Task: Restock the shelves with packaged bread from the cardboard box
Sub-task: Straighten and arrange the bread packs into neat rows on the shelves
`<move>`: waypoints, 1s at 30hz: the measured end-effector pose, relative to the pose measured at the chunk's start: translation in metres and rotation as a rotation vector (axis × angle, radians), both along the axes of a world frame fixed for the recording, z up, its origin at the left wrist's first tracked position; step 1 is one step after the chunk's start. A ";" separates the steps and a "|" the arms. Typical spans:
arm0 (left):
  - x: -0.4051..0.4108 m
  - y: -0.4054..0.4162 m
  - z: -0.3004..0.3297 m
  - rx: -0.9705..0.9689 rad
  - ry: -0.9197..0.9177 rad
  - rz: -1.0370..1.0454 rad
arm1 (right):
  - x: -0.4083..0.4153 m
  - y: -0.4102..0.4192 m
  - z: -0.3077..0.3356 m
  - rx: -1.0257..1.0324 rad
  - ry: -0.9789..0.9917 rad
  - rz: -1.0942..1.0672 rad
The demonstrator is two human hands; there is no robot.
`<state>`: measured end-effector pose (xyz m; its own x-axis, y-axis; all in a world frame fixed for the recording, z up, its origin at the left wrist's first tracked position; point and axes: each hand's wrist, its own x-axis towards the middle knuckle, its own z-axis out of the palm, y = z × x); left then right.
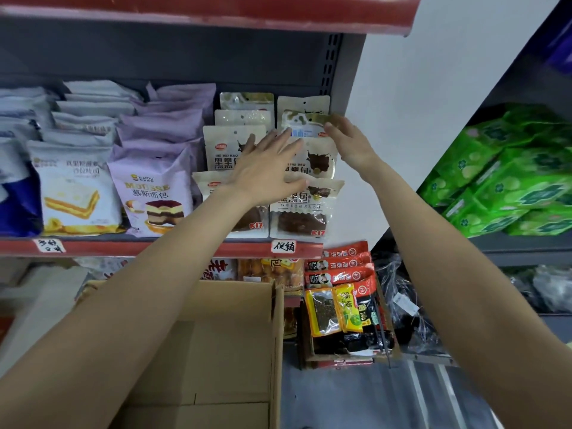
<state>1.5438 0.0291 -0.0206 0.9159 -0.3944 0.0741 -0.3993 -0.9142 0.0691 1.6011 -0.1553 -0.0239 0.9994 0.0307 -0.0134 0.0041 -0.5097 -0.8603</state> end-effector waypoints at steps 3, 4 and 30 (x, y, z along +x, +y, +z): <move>0.005 0.001 0.001 -0.005 0.089 0.032 | 0.001 0.004 -0.002 0.032 0.019 0.018; 0.006 0.002 0.001 -0.007 0.104 0.040 | 0.001 0.005 -0.002 0.052 0.028 0.014; -0.017 -0.009 -0.017 -0.189 -0.240 -0.019 | -0.083 0.010 -0.014 0.405 0.100 0.060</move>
